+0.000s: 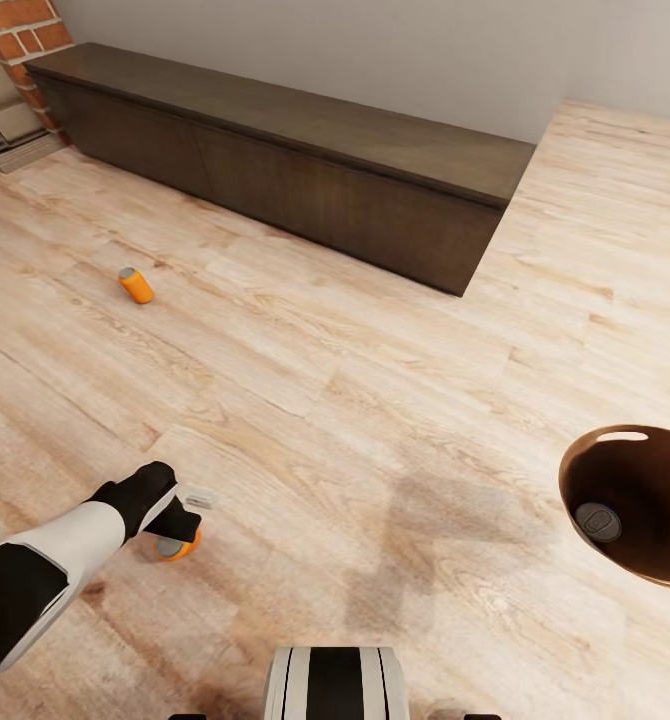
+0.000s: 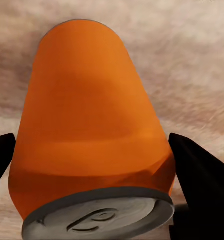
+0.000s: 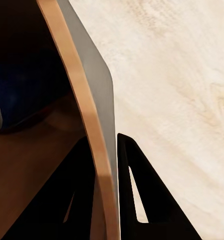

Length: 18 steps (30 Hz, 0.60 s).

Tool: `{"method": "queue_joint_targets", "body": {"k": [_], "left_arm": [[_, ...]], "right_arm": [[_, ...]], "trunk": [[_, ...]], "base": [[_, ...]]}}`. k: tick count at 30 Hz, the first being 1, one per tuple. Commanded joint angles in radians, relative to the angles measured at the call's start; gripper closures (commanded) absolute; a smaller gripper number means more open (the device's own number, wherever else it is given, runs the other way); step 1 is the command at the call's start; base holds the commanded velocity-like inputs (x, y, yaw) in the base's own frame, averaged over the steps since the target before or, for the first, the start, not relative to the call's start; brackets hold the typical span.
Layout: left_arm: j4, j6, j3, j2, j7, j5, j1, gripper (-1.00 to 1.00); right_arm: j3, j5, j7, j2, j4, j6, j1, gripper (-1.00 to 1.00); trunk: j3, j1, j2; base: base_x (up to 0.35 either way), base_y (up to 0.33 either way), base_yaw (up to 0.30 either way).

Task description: Put the three can of soda from the living room inside the tash can in the kitchen.

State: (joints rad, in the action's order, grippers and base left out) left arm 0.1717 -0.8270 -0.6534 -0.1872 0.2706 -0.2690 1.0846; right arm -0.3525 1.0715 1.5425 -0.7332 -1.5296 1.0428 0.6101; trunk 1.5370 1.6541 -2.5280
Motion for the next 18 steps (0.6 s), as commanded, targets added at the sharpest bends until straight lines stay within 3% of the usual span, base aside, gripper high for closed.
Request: {"method": "queue_joint_targets", "body": {"k": [1, 8, 18], "left_arm": [[0.000, 0.000, 0.000, 0.000, 0.001, 0.001, 0.000, 1.00], [0.000, 0.000, 0.000, 0.001, 0.001, 0.001, 0.000, 1.00], [0.000, -0.002, 0.000, 0.008, 0.001, 0.002, 0.000, 1.00]], "right_arm": [[0.000, -0.001, 0.007, 0.000, 0.000, 0.004, 0.000, 1.00], [0.000, -0.001, 0.006, 0.000, 0.000, 0.004, 0.000, 1.00], [0.000, -0.001, 0.006, -0.001, 0.000, 0.004, 0.000, 1.00]], "trunk": [[0.000, 0.000, 0.000], [0.000, 0.000, 0.000], [-0.039, -0.005, 0.002]], "base": [[0.000, 0.000, 0.000], [0.000, 0.000, 0.000], [0.000, 0.000, 0.000]]}}
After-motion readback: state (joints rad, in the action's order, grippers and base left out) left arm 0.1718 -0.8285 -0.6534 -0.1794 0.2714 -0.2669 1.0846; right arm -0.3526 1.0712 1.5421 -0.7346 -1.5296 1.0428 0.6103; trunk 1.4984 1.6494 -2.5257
